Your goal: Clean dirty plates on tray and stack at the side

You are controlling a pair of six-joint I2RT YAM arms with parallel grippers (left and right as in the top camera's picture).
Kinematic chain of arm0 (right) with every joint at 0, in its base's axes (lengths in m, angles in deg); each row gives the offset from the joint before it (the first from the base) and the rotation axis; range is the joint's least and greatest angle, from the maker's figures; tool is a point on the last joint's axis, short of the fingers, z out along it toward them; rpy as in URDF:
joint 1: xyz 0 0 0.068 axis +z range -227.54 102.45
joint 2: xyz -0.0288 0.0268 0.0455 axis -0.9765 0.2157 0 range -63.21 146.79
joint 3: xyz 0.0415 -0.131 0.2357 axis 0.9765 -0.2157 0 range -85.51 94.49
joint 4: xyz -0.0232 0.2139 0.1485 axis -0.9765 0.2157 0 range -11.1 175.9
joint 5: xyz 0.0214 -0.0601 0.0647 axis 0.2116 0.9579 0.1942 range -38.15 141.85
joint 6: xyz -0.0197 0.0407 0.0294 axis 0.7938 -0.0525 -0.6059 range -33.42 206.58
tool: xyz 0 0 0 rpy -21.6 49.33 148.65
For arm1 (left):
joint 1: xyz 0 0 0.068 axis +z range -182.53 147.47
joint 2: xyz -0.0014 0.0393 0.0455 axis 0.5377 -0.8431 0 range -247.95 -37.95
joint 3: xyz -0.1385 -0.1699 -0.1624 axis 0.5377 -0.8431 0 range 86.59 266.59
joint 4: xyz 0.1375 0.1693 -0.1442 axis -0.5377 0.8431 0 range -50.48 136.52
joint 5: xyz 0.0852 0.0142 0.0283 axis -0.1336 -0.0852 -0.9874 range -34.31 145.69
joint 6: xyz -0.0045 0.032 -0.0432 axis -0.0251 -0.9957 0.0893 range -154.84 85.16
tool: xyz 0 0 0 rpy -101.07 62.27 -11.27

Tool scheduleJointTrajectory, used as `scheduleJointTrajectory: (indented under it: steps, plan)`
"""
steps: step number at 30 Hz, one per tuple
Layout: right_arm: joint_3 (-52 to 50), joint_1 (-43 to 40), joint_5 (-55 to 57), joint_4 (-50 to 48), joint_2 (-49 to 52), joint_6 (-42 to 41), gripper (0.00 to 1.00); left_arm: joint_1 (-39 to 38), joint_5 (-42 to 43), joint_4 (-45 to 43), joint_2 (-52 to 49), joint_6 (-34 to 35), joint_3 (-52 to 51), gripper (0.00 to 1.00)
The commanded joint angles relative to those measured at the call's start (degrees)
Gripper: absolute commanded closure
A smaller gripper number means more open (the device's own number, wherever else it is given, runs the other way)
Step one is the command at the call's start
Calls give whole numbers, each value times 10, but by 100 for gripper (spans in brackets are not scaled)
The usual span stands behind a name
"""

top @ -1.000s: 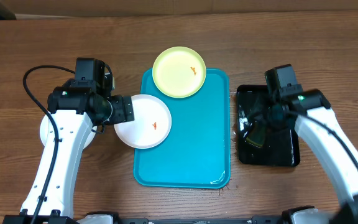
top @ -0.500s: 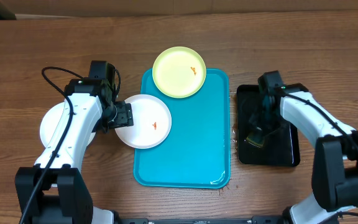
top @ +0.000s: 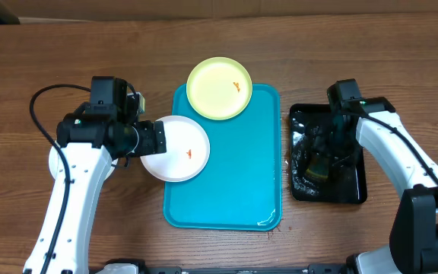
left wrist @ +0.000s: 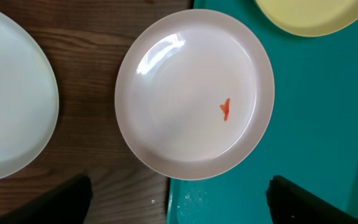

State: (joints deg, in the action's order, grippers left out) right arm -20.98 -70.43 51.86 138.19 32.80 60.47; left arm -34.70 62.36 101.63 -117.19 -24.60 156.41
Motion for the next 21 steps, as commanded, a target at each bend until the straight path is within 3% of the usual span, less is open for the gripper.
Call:
scheduleJointTrajectory:
  steps: [1,4,6,7,8,14,16,17,19,21]
  plan:
    - [-36,-2,0,-32,-5,-11,44,-2,11,-5,14,-15,14,7]
    - [-94,-2,-1,-116,-2,-44,56,-2,8,-4,14,-15,14,7]
    - [-132,-2,-1,-180,10,-44,76,-1,8,-4,14,-15,14,7]
    - [-132,-2,-1,-183,15,-42,91,-1,8,-4,14,-15,14,7]
    - [-131,-2,-1,-182,14,-38,96,-1,8,-3,14,-15,14,7]
    - [-43,-2,-1,-63,-18,29,96,-1,12,3,14,-15,14,12]
    - [-15,-2,-1,-29,-33,37,85,-1,28,6,19,-15,19,13]
    - [-5,-2,-1,-17,-39,36,70,-1,35,9,26,-19,24,13]
    - [-3,-2,-1,-8,-42,34,51,-1,37,10,40,-26,27,12]
    - [-7,-2,-1,-2,-40,32,49,-1,21,12,55,-31,27,8]
